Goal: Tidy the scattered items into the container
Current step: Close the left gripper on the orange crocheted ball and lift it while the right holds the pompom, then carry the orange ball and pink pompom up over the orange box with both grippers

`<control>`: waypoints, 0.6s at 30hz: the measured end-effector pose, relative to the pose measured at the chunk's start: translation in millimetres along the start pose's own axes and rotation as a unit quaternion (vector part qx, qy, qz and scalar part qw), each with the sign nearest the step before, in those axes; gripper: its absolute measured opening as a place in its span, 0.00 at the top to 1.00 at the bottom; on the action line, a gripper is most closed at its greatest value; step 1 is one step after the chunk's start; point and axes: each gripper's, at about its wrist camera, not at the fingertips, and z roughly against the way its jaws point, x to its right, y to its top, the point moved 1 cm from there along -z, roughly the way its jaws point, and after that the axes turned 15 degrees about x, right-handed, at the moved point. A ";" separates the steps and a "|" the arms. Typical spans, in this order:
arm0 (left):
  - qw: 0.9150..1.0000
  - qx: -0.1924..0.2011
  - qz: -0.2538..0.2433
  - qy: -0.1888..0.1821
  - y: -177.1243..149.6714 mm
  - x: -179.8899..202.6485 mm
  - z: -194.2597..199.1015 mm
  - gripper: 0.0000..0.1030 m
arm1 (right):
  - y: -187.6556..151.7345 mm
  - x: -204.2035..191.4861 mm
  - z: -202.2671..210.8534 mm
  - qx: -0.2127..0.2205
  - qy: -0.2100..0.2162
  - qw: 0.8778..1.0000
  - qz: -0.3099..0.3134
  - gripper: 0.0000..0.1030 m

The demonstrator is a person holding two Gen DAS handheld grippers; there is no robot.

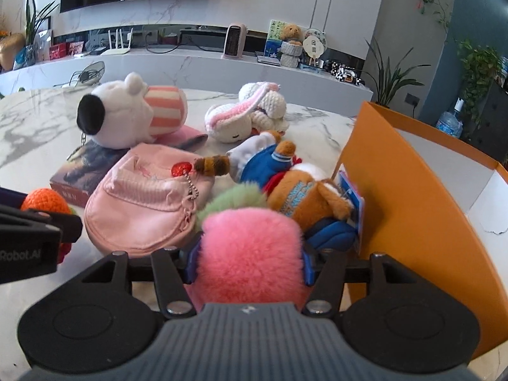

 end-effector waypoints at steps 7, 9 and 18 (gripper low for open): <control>1.000 0.001 -0.001 -0.001 -0.4 4.0 4.4 0.56 | -7.5 1.1 -5.6 -0.022 0.004 1.000 -0.011 0.46; 1.000 0.005 -0.003 0.000 1.3 4.6 8.5 0.56 | -7.3 -0.3 -2.3 -0.019 0.003 1.000 -0.006 0.49; 0.999 0.039 -0.013 0.007 10.9 12.8 44.4 0.56 | 10.6 4.1 30.9 0.025 0.010 1.000 -0.015 0.54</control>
